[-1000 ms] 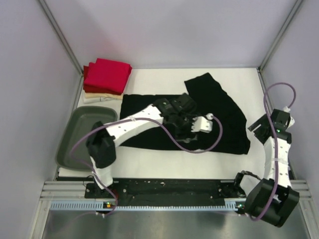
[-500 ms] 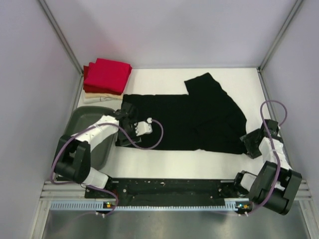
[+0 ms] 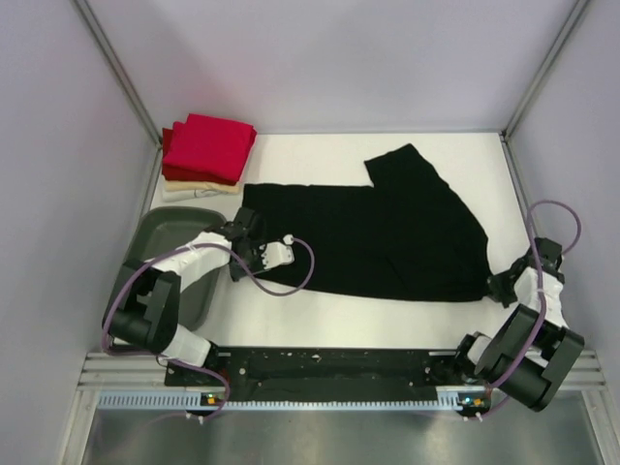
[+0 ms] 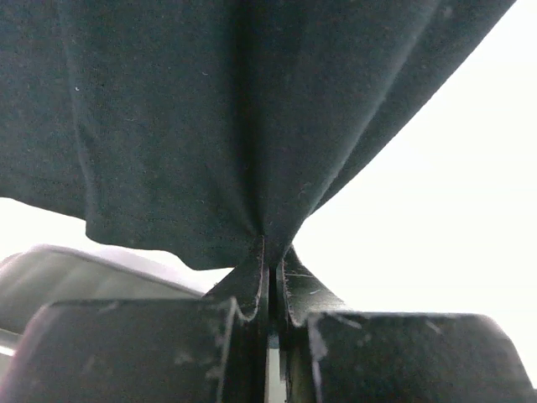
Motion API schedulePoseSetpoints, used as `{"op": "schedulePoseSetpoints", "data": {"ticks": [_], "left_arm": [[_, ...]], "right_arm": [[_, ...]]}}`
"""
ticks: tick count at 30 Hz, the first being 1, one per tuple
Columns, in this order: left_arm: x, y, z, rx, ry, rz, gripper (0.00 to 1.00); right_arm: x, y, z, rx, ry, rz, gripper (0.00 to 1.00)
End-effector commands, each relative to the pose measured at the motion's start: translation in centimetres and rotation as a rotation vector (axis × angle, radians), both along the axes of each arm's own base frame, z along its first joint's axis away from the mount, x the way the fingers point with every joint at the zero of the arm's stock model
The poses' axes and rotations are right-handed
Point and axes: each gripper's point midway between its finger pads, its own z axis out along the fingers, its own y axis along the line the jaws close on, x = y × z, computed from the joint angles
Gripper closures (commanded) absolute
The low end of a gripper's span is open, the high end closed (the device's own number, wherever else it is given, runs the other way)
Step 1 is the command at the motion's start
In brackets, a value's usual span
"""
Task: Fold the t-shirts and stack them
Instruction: Fold the flattened tshirt in 1/3 of the way, then grap the side of the flattened tshirt furthest away from the robot with both arms
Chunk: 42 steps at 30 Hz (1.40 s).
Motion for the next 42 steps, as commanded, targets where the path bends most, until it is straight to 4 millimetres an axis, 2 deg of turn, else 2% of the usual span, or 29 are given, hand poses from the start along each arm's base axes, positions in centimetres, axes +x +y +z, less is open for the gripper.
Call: {"op": "schedulePoseSetpoints", "data": {"ticks": [1,6,9,13,18,21,23,24,25,27,28,30,31,33,36,39,42], "left_arm": [[-5.1,-1.8,0.2,-0.103,0.121,-0.071,1.00],[-11.1,-2.9,0.0,-0.099,0.233,-0.186,1.00],[-13.5,-3.2,0.1,-0.084,0.268,-0.247,1.00],[-14.4,-3.3,0.4,-0.081,0.272,-0.263,1.00],[-14.7,-3.4,0.6,-0.082,0.281,-0.263,1.00],[-14.4,-3.5,-0.3,-0.087,0.253,-0.280,1.00],[-14.6,-3.3,-0.6,-0.073,0.276,-0.272,0.99],[-14.5,-3.2,-0.6,-0.066,0.277,-0.269,0.92],[-14.5,-3.1,-0.6,-0.056,0.278,-0.266,0.79],[-14.6,-3.0,-0.2,-0.052,0.285,-0.265,0.50],[-14.6,-3.2,0.4,-0.059,0.291,-0.268,0.42],[-14.4,-3.5,2.2,-0.070,0.298,-0.270,0.39],[-14.0,-3.8,3.2,-0.082,0.287,-0.268,0.38],[-12.5,-4.7,6.0,-0.131,0.247,-0.244,0.31],[-8.3,-6.6,10.7,-0.277,0.172,-0.157,0.25],[-1.9,-7.4,14.5,-0.413,0.077,0.016,0.24],[5.1,-6.1,15.3,-0.407,-0.010,0.214,0.25]], "right_arm": [[-1.4,-1.9,1.5,-0.048,-0.002,-0.069,1.00],[-3.1,-2.2,2.2,0.022,-0.020,-0.181,1.00],[-4.1,-2.6,2.1,0.048,-0.025,-0.291,1.00],[-5.9,-4.3,2.4,0.026,-0.018,-0.412,1.00],[-6.2,-3.8,1.7,0.061,0.003,-0.432,1.00],[-6.7,-4.5,2.0,0.027,0.027,-0.441,0.99],[-7.2,-4.9,2.4,0.007,0.051,-0.471,0.77],[-7.3,-5.0,2.7,0.006,0.056,-0.484,0.63],[-7.4,-5.1,2.8,0.005,0.063,-0.498,0.41],[-7.4,-5.5,3.5,-0.003,0.061,-0.518,0.18],[-7.3,-5.8,4.2,-0.013,0.053,-0.529,0.13],[-6.5,-6.5,5.6,-0.026,0.017,-0.528,0.08],[-5.5,-6.6,6.5,-0.014,-0.026,-0.509,0.07],[-2.9,-6.6,8.0,0.023,-0.126,-0.448,0.06],[2.7,-6.6,11.9,-0.001,-0.349,-0.243,0.05],[7.8,-5.4,16.8,-0.206,-0.438,0.079,0.05],[14.0,-1.3,20.6,-0.298,-0.560,0.461,0.06]]}}
